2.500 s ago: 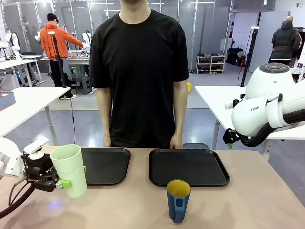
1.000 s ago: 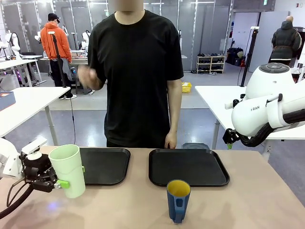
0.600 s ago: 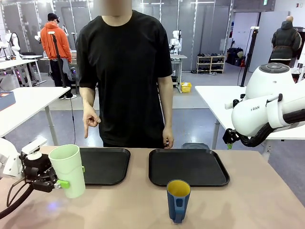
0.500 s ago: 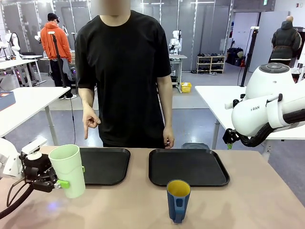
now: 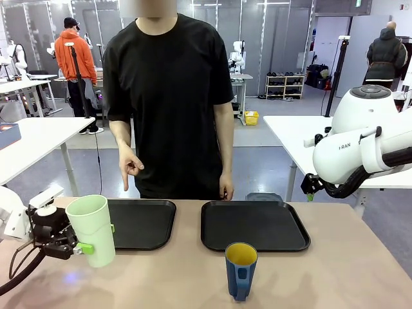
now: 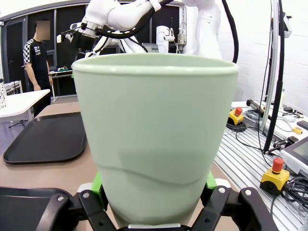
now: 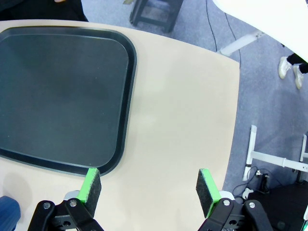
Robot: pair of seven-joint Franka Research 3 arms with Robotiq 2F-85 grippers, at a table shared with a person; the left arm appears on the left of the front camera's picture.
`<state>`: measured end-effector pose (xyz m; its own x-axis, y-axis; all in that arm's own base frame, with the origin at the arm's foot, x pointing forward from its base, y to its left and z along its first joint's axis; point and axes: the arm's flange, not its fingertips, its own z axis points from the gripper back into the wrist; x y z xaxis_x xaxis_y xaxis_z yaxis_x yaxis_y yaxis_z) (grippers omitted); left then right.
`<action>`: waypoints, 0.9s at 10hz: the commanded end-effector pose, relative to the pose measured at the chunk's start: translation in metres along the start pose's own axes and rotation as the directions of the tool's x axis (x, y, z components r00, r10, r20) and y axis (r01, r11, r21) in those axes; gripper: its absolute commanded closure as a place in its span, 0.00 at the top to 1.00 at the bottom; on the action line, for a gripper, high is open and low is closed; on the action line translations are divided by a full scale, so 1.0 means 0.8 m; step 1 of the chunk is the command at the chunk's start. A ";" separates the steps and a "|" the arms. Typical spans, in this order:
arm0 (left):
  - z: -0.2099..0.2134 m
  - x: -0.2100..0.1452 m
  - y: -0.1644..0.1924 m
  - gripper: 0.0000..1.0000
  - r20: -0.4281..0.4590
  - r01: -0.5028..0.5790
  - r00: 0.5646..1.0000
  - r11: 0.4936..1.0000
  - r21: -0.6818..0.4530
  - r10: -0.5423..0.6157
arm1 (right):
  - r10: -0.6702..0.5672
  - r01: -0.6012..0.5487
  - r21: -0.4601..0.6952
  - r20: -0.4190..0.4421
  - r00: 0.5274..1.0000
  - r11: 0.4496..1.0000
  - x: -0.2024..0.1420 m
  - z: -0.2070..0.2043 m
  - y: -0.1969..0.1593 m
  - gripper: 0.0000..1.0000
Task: Sort and store the cups by type.
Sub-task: Place the picked Reusable plastic cup into the Flat Tray indicated by the person.
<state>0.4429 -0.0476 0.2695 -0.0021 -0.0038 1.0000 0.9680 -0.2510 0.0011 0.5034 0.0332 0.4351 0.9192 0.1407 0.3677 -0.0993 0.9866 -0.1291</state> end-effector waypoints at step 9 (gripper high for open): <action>0.071 0.017 0.200 0.84 -0.001 -0.022 1.000 0.999 0.034 0.022 | -0.001 0.001 -0.002 0.002 1.000 1.000 0.001 0.000 -0.001 1.00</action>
<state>0.5907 -0.0323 0.2818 0.0009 -0.0553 0.9985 0.9783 -0.2069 -0.0123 0.5033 0.0332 0.4349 0.9194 0.1407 0.3674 -0.0994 0.9866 -0.1291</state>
